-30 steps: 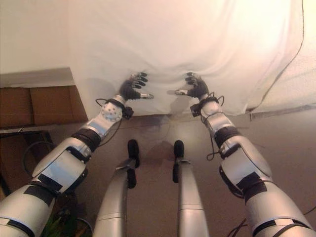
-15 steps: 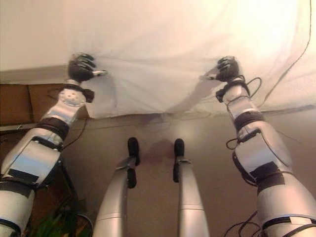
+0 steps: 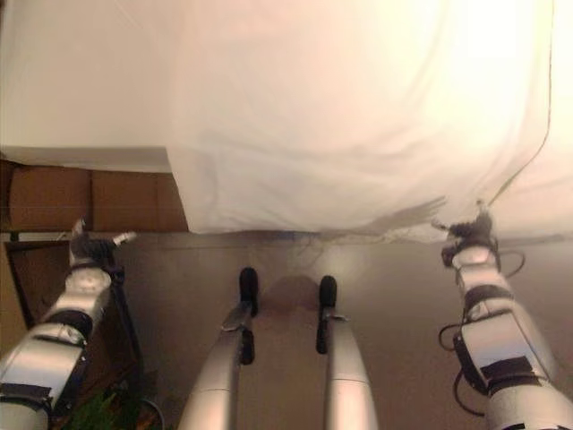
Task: Make the bed
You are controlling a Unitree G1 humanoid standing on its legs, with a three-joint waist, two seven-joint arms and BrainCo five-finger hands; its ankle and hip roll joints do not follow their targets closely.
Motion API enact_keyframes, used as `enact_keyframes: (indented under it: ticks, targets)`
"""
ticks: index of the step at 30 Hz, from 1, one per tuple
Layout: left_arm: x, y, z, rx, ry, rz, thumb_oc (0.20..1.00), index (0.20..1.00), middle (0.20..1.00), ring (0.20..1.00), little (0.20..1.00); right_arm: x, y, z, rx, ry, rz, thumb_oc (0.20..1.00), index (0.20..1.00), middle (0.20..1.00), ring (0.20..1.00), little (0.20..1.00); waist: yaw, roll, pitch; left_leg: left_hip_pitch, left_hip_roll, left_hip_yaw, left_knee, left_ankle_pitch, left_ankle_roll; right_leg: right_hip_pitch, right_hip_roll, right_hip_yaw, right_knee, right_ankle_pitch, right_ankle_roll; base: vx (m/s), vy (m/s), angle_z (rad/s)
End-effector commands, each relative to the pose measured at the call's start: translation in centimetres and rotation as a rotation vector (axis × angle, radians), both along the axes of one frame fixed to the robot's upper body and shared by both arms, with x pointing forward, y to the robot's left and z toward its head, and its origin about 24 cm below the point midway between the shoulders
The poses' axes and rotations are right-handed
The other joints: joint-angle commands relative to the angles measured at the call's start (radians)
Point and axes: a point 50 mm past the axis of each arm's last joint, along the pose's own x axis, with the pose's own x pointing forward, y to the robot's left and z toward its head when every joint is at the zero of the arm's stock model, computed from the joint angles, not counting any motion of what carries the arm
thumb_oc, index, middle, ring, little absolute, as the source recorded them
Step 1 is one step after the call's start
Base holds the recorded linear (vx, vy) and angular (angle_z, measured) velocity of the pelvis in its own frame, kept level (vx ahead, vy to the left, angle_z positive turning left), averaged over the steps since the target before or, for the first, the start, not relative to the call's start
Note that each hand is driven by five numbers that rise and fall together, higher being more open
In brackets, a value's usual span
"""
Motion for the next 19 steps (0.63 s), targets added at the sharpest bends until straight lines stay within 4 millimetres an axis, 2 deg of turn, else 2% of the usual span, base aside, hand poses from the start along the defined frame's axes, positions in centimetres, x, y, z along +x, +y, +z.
enact_keyframes:
  ticks: [1, 2, 3, 4, 5, 6, 7, 8, 9, 13, 15, 16, 17, 19]
  targets:
    - [-1.1, -0.6, -2.3, -0.088, 0.024, 0.018, 1.000, 1.000, 1.000, 1.000, 1.000, -2.4, -0.4, -3.4, 0.036, 0.066, -0.023, 1.000, 1.000, 1.000, 1.000, 1.000, 0.002, 0.004, -0.096, 0.064, 0.025, -0.025, 0.007, -0.060, -0.051, 0.106, -0.054, 0.032, -0.227, 0.167, 0.087, 0.13, -0.012, 0.07]
    - [-2.1, -0.7, -3.6, -0.138, 0.037, 0.028, 1.000, 1.000, 1.000, 1.000, 1.000, -3.1, -0.2, -4.7, 0.034, 0.103, -0.009, 1.000, 1.000, 1.000, 1.000, 1.000, 0.005, 0.003, -0.106, 0.104, 0.025, -0.028, -0.018, -0.057, -0.047, 0.147, -0.058, 0.028, -0.249, 0.176, 0.088, 0.14, -0.008, 0.02]
    - [-3.1, -1.5, -5.3, -0.232, 0.030, 0.049, 1.000, 1.000, 1.000, 1.000, 1.000, -4.3, 0.3, -6.4, 0.074, 0.128, -0.009, 1.000, 1.000, 1.000, 1.000, 1.000, 0.008, 0.006, -0.116, 0.152, 0.030, -0.033, -0.046, -0.056, -0.043, 0.200, -0.058, 0.018, -0.277, 0.177, 0.090, 0.12, -0.002, 0.01]
    - [-3.8, -2.3, -6.5, -0.253, 0.060, 0.027, 1.000, 1.000, 1.000, 1.000, 1.000, -5.2, 0.8, -7.8, 0.111, 0.142, -0.011, 1.000, 1.000, 1.000, 1.000, 1.000, 0.007, 0.005, -0.134, 0.172, 0.032, -0.032, -0.060, -0.047, -0.043, 0.226, -0.061, 0.015, -0.297, 0.187, 0.092, 0.12, 0.007, 0.04]
    - [-4.4, -2.7, -7.4, -0.250, 0.089, 0.010, 1.000, 1.000, 1.000, 1.000, 1.000, -6.1, 1.2, -9.1, 0.129, 0.178, 0.000, 1.000, 1.000, 1.000, 1.000, 1.000, 0.008, 0.003, -0.150, 0.200, 0.035, -0.034, -0.078, -0.045, -0.041, 0.257, -0.062, 0.015, -0.320, 0.196, 0.093, 0.07, 0.005, 0.08]
    - [-4.5, -2.7, -7.4, -0.249, 0.090, 0.010, 1.000, 1.000, 1.000, 1.000, 1.000, -6.2, 1.2, -9.1, 0.129, 0.179, -0.001, 1.000, 1.000, 1.000, 1.000, 1.000, 0.008, 0.003, -0.149, 0.206, 0.035, -0.034, -0.082, -0.043, -0.041, 0.263, -0.062, 0.014, -0.323, 0.198, 0.093, 0.07, 0.011, 0.09]
    - [-5.1, -3.4, -8.4, -0.251, 0.121, -0.013, 1.000, 1.000, 1.000, 1.000, 1.000, -6.9, 1.9, -10.3, 0.144, 0.208, 0.016, 1.000, 1.000, 1.000, 1.000, 1.000, 0.010, 0.002, -0.164, 0.232, 0.041, -0.033, -0.096, -0.043, -0.039, 0.285, -0.061, 0.012, -0.338, 0.199, 0.094, 0.09, 0.029, 0.03]
    - [-6.6, -4.9, -10.3, -0.250, 0.202, -0.082, 1.000, 1.000, 1.000, 1.000, 1.000, -8.6, 3.2, -12.5, 0.188, 0.260, 0.054, 1.000, 1.000, 1.000, 1.000, 1.000, 0.011, 0.003, -0.195, 0.283, 0.048, -0.030, -0.123, -0.040, -0.035, 0.333, -0.064, 0.010, -0.370, 0.210, 0.097, 0.13, 0.041, -0.02]
    - [-7.4, -5.4, -11.2, -0.240, 0.246, -0.110, 1.000, 1.000, 1.000, 1.000, 1.000, -9.6, 3.5, -13.4, 0.212, 0.285, 0.050, 1.000, 1.000, 1.000, 1.000, 1.000, 0.012, 0.001, -0.212, 0.302, 0.050, -0.031, -0.129, -0.041, -0.033, 0.352, -0.063, 0.012, -0.379, 0.211, 0.097, 0.11, 0.042, -0.01]
    - [-10.3, -7.8, -14.2, -0.237, 0.419, -0.240, 1.000, 1.000, 1.000, 1.000, 1.000, -12.8, 5.5, -16.6, 0.276, 0.405, 0.094, 1.000, 1.000, 1.000, 1.000, 1.000, 0.008, 0.002, -0.283, 0.377, 0.053, -0.032, -0.150, -0.050, -0.028, 0.420, -0.059, 0.017, -0.401, 0.204, 0.097, 0.07, 0.029, 0.01]
    - [-11.0, -8.5, -14.8, -0.239, 0.462, -0.278, 1.000, 1.000, 1.000, 1.000, 1.000, -13.4, 6.0, -17.1, 0.280, 0.435, 0.113, 1.000, 1.000, 1.000, 1.000, 1.000, 0.007, 0.003, -0.299, 0.392, 0.056, -0.032, -0.148, -0.054, -0.026, 0.434, -0.059, 0.018, -0.400, 0.203, 0.098, 0.06, 0.027, -0.01]
    - [-12.6, -10.0, -16.3, -0.235, 0.571, -0.393, 1.000, 1.000, 1.000, 1.000, 1.000, -14.8, 7.7, -18.6, 0.236, 0.561, 0.244, 1.000, 1.000, 1.000, 1.000, 1.000, 0.012, 0.004, -0.331, 0.431, 0.058, -0.027, -0.149, -0.066, -0.020, 0.472, -0.061, 0.020, -0.410, 0.200, 0.100, 0.04, 0.021, -0.03]
    - [-12.6, -10.0, -16.3, -0.235, 0.571, -0.393, 1.000, 1.000, 1.000, 1.000, 1.000, -14.8, 7.7, -18.6, 0.236, 0.561, 0.244, 1.000, 1.000, 1.000, 1.000, 1.000, 0.012, 0.004, -0.331, 0.431, 0.058, -0.027, -0.149, -0.066, -0.020, 0.472, -0.061, 0.020, -0.410, 0.200, 0.100, 0.07, 0.034, -0.05]
    - [-13.9, -11.0, -17.1, -0.204, 0.648, -0.490, 1.000, 1.000, 1.000, 1.000, 1.000, -15.9, 8.4, -19.3, 0.253, 0.602, 0.271, 1.000, 1.000, 1.000, 1.000, 1.000, 0.013, 0.005, -0.364, 0.465, 0.059, -0.021, -0.158, -0.076, -0.017, 0.500, -0.062, 0.021, -0.420, 0.200, 0.103, 0.07, 0.030, -0.02]
